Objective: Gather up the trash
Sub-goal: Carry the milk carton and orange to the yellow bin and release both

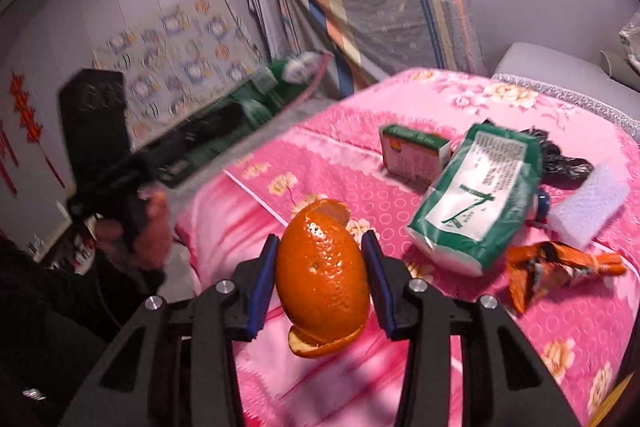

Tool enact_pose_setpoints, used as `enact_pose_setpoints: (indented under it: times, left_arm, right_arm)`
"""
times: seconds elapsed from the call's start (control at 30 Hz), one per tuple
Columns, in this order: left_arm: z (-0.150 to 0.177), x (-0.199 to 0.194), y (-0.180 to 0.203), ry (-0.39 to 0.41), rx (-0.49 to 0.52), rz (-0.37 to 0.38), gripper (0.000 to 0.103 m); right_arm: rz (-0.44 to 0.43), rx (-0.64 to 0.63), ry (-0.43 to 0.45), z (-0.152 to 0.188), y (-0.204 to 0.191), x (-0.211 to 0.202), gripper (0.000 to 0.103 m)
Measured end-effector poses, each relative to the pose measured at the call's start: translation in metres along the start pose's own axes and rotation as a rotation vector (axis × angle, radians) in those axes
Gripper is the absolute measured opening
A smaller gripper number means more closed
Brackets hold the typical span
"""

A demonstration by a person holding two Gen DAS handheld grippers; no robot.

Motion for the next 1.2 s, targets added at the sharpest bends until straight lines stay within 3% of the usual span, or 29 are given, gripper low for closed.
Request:
enact_pose_setpoints:
  times: [0.07,0.17,0.47,0.73,0.9,1.2]
  left_arm:
    - [-0.007,0.009,0.016,-0.012,0.009,-0.006,0.062]
    - [-0.019,0.024,0.052,-0.010,0.038,0.051,0.062]
    - [-0.034,0.070,0.167,-0.051,0.157,0.200,0.062]
    - [-0.032,0.108,0.243,-0.085,0.249,0.315,0.062]
    - [-0.024,0.127,0.284,-0.090,0.314,0.374,0.062]
    - [-0.003,0.149,0.345,-0.122,0.366,0.482,0.062]
  right_arm:
    - [0.008,0.036,0.057,-0.001,0.007,-0.029,0.040]
    - [0.045,0.087,0.131,-0.001,0.022,-0.066,0.040]
    - [0.269,0.277,0.300,0.024,0.109,-0.159,0.040]
    - [0.476,0.433,0.434,0.059,0.183,-0.229,0.040]
    - [0.604,0.525,0.475,0.091,0.219,-0.257,0.040]
    - [0.719,0.642,0.469,0.145,0.255,-0.277,0.040]
Point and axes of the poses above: each gripper's, at about its wrist camera, not at the fingertips, and x roughly the way its jaws point, y to its right, z to its underside, the point moved 9 cm from there along x, roughly the way its jaws point, and after that the axes turned 12 degrees about z, right-handed, at the moved point
